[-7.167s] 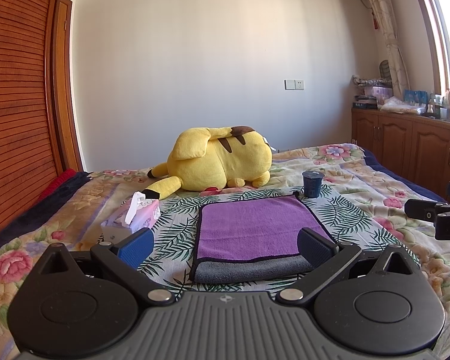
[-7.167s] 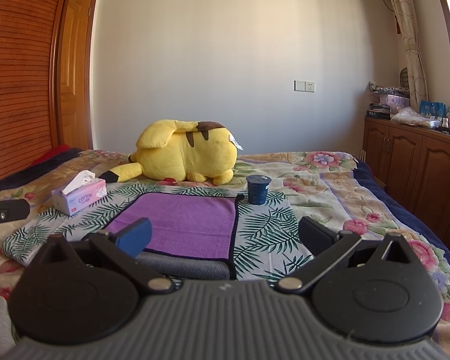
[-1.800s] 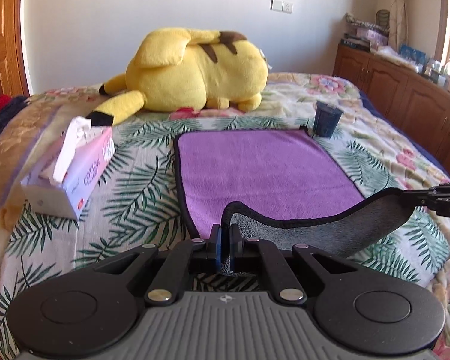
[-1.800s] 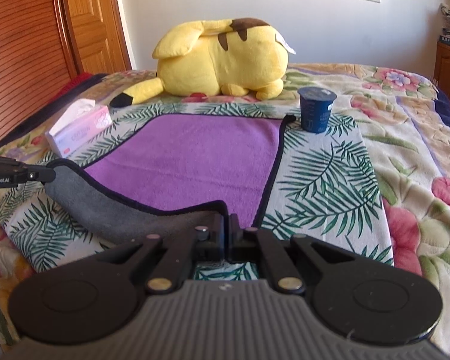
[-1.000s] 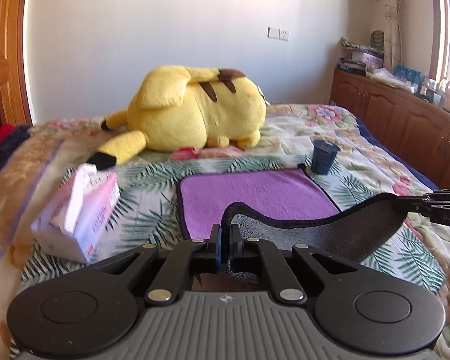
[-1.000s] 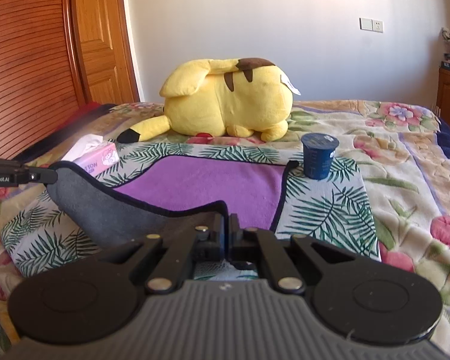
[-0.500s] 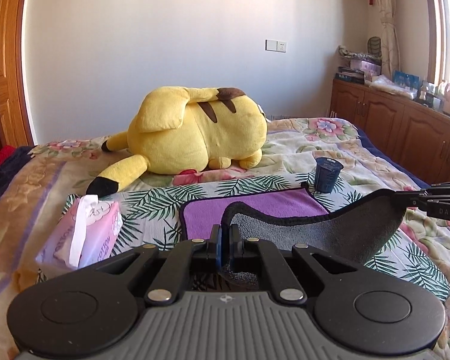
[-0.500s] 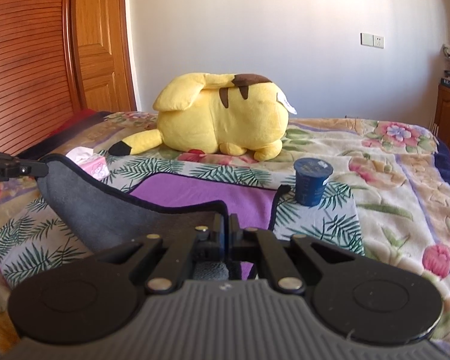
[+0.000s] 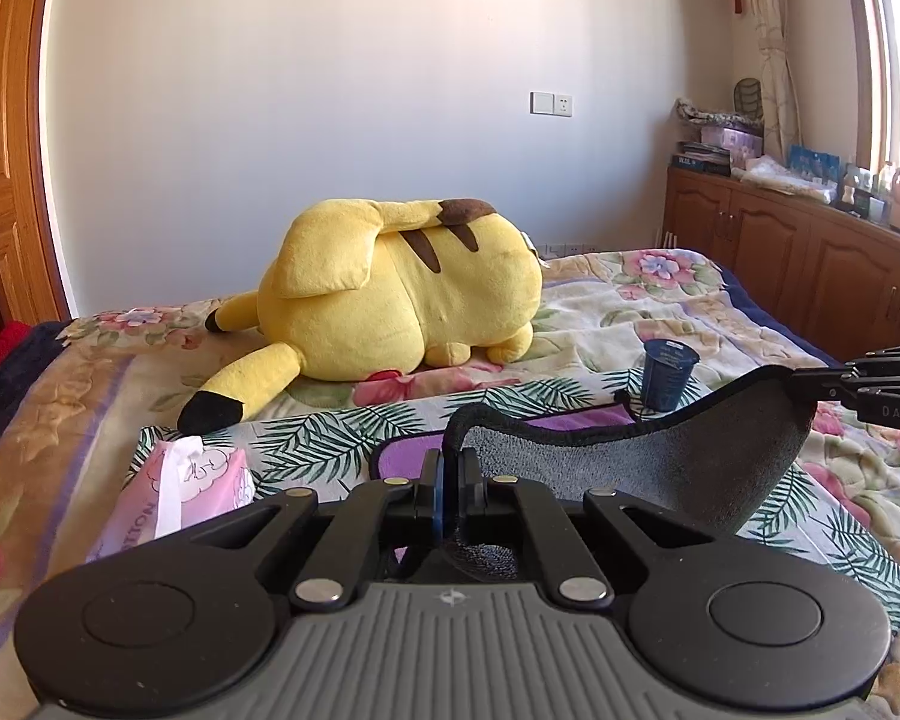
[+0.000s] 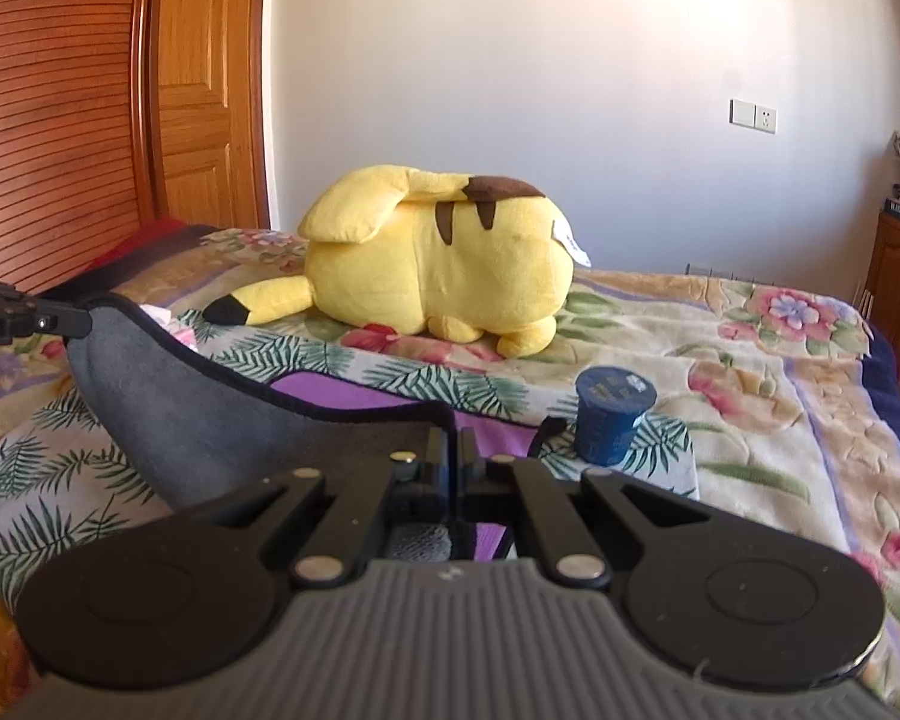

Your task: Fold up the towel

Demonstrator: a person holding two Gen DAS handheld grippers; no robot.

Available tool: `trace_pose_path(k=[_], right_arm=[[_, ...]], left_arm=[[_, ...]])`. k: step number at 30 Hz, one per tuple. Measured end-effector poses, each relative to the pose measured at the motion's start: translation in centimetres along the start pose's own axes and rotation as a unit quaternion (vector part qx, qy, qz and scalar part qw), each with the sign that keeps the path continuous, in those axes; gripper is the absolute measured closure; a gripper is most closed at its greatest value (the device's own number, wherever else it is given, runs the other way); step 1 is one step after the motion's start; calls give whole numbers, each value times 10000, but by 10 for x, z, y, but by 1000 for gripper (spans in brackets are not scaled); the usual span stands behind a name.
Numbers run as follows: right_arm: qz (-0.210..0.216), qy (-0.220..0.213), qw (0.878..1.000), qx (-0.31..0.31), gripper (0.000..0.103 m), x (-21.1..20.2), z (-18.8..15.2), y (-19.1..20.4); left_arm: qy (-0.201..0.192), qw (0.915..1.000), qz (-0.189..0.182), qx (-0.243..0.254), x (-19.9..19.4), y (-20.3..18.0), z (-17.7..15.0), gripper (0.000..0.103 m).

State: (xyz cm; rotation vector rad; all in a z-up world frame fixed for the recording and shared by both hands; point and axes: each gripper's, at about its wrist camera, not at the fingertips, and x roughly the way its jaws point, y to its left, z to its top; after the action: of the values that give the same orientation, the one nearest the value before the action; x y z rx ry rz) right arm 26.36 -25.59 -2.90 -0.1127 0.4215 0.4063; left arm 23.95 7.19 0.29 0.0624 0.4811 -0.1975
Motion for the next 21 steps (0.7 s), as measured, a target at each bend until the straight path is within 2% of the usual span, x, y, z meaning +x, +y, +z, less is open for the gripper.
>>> trace_pose_path(k=[10,21], right_arm=[[-39,-141,9998,-134,100,13,14,-4],[-210,-230,9993,-215,100,44,21,-18]], left_arm=[[-181,9998,110,-11,12,2,11,103],[-287,9987,397,134,47,14,18,103]])
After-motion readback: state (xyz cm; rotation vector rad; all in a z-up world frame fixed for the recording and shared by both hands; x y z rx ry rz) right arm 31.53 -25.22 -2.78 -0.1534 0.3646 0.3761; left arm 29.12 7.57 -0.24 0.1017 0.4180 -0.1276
